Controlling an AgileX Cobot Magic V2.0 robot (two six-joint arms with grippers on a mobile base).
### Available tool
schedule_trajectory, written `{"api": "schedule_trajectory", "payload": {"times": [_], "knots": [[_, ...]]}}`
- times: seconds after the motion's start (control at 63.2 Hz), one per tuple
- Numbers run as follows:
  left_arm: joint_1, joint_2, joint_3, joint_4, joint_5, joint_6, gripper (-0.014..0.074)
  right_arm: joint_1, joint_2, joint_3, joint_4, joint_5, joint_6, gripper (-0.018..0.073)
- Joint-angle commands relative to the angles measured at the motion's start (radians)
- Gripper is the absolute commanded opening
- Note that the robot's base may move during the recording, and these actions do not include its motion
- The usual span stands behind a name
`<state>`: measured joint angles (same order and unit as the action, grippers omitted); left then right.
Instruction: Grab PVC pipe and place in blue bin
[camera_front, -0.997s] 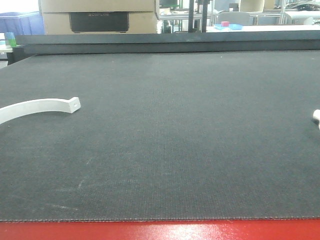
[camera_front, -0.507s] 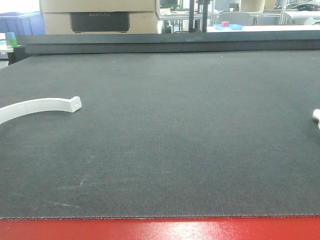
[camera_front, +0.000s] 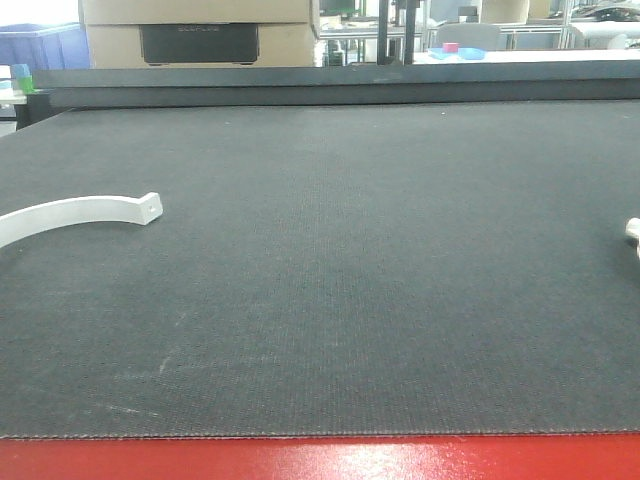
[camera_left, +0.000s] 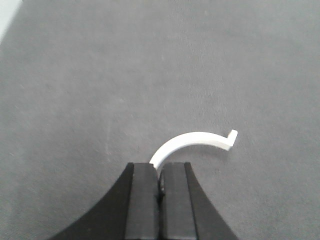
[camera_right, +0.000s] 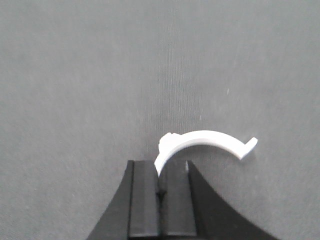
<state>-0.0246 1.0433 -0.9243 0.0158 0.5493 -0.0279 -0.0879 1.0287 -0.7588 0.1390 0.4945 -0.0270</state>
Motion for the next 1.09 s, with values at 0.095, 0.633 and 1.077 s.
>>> {"api": "schedule_trajectory", "payload": {"times": [0.095,0.633,1.077], "knots": [[0.001,0.021,-0.006,-0.016,-0.006,0.002,-0.0111,0.001,0.043,-0.007,0.003,-0.026,0.002,-0.0169],[0.001,0.026,-0.006,-0.053,-0.066,0.002,-0.0111,0.001,0.268,-0.208,0.002,0.129,0.0,-0.0158],[0.001,0.026,-0.006,-0.058,-0.06,0.002,-0.0111,0.013,0.685,-0.565,-0.105,0.598,0.15,-0.0158]]}}
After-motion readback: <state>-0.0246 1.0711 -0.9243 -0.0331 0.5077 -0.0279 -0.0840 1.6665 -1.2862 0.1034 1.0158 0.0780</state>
